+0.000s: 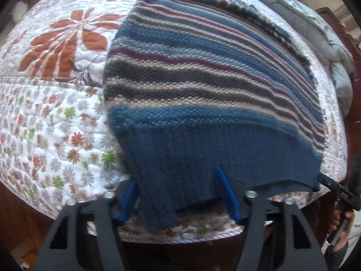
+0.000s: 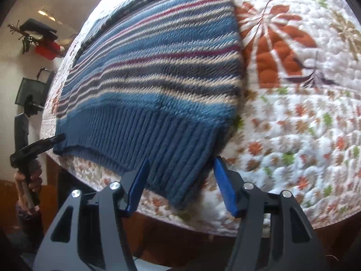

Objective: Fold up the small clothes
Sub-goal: 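Grasp the ribbed hem with the left tool while the right tool grasps the hem, then lift the hem with both tools, fold it toward the collar, and release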

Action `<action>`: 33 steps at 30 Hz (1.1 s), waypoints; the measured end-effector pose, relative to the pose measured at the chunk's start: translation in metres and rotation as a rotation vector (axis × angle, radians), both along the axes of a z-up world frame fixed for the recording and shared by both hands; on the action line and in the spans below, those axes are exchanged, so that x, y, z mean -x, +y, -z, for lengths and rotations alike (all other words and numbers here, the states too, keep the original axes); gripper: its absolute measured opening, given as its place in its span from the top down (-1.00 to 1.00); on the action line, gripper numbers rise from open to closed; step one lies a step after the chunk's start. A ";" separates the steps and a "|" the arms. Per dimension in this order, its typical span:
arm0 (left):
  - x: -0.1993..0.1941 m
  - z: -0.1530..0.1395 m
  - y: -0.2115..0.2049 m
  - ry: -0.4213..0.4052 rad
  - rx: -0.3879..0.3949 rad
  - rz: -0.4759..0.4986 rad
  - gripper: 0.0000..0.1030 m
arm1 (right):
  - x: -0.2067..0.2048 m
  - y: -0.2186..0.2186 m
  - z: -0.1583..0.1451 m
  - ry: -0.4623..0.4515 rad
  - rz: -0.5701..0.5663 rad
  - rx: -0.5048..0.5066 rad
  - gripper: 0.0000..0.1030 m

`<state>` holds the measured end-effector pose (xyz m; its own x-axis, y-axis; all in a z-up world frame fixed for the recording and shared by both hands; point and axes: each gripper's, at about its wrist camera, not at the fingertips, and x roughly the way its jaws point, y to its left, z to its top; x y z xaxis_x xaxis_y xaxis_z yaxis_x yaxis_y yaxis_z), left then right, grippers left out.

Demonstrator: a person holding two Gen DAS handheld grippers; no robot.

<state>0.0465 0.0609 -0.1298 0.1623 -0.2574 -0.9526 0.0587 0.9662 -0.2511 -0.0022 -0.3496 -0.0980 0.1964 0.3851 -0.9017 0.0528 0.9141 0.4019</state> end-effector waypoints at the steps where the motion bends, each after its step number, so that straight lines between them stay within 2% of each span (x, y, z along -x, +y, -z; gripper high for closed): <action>1: -0.001 0.003 0.000 0.001 -0.006 -0.007 -0.02 | 0.000 0.002 0.002 0.009 -0.004 0.009 -0.09; 4: 0.000 0.004 0.011 -0.006 0.029 -0.038 0.45 | 0.000 0.007 0.002 0.004 -0.008 0.010 0.06; 5: 0.000 0.003 0.016 -0.002 0.050 -0.045 0.63 | 0.001 0.007 0.002 0.006 -0.009 -0.002 0.22; 6: 0.001 0.003 0.018 0.001 0.059 -0.054 0.64 | 0.002 0.008 0.003 0.005 -0.017 -0.009 0.33; 7: -0.001 0.001 0.020 0.004 0.071 -0.066 0.71 | 0.003 0.009 0.002 0.003 -0.027 -0.010 0.57; 8: -0.002 0.000 0.021 0.000 0.073 -0.072 0.79 | 0.002 0.010 0.001 -0.001 -0.033 -0.013 0.72; 12: 0.002 -0.017 0.033 -0.028 0.147 -0.090 0.82 | 0.001 0.004 -0.011 -0.043 -0.011 -0.090 0.82; 15: -0.005 -0.039 0.037 -0.077 0.186 -0.084 0.82 | -0.008 -0.003 -0.037 -0.122 -0.005 -0.152 0.83; 18: -0.023 -0.060 0.038 -0.130 0.218 -0.072 0.82 | -0.031 -0.009 -0.061 -0.180 -0.005 -0.168 0.83; 22: -0.054 -0.076 0.040 -0.186 0.207 -0.084 0.82 | -0.072 -0.021 -0.078 -0.225 0.015 -0.153 0.84; 26: -0.099 -0.067 0.030 -0.195 0.185 -0.102 0.82 | -0.123 -0.032 -0.072 -0.214 0.049 -0.144 0.84; 30: -0.136 -0.044 0.021 -0.162 0.160 -0.106 0.81 | -0.166 -0.040 -0.044 -0.161 0.098 -0.146 0.82; 33: -0.154 -0.025 0.020 -0.127 0.135 -0.104 0.64 | -0.186 -0.040 -0.022 -0.117 0.120 -0.122 0.73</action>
